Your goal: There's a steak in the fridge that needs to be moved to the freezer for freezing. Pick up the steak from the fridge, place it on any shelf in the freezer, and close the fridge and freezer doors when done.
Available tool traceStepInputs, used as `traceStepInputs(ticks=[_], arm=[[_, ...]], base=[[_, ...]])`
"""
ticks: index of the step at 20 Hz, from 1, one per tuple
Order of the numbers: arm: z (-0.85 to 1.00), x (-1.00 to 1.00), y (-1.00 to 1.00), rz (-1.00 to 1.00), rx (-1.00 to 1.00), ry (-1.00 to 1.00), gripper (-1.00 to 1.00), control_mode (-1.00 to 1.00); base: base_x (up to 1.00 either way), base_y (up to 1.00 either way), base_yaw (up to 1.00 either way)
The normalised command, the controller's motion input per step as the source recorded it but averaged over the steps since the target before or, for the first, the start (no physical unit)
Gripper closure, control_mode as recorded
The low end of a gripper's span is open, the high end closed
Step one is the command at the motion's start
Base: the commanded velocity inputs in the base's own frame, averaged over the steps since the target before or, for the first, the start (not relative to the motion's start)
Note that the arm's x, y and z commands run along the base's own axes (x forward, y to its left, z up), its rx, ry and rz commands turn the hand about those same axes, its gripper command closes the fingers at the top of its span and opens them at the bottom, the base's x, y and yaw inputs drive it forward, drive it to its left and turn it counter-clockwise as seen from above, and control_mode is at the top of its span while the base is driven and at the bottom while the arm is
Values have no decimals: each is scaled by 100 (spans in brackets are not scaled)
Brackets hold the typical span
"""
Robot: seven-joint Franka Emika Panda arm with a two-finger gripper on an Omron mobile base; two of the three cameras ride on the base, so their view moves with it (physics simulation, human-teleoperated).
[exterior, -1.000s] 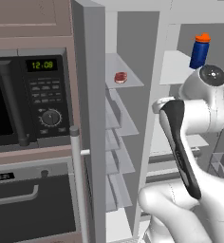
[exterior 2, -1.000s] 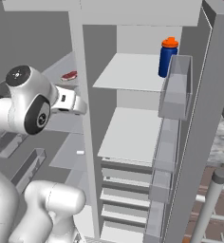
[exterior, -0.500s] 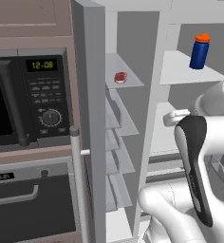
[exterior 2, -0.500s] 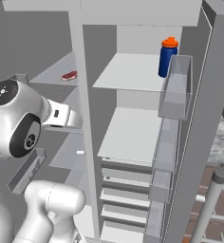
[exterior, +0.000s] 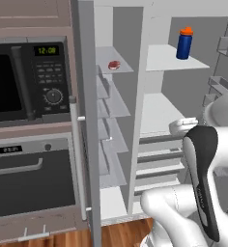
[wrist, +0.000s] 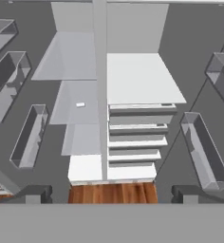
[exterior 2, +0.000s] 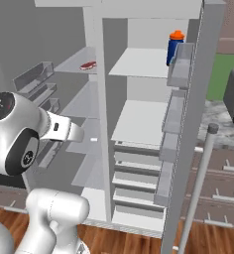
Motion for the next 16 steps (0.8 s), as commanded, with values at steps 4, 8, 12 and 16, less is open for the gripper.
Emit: traceStepInputs(ticks=[4,8,12,16], arm=[[0,0,0,0,0,0,-100,100],[0,0,0,0,0,0,-100,100],[0,0,0,0,0,0,-100,100],[0,0,0,0,0,0,-100,100]], base=[[-43,-3,0],[2,-14,0],[15,-39,0],[-4,-3,0]])
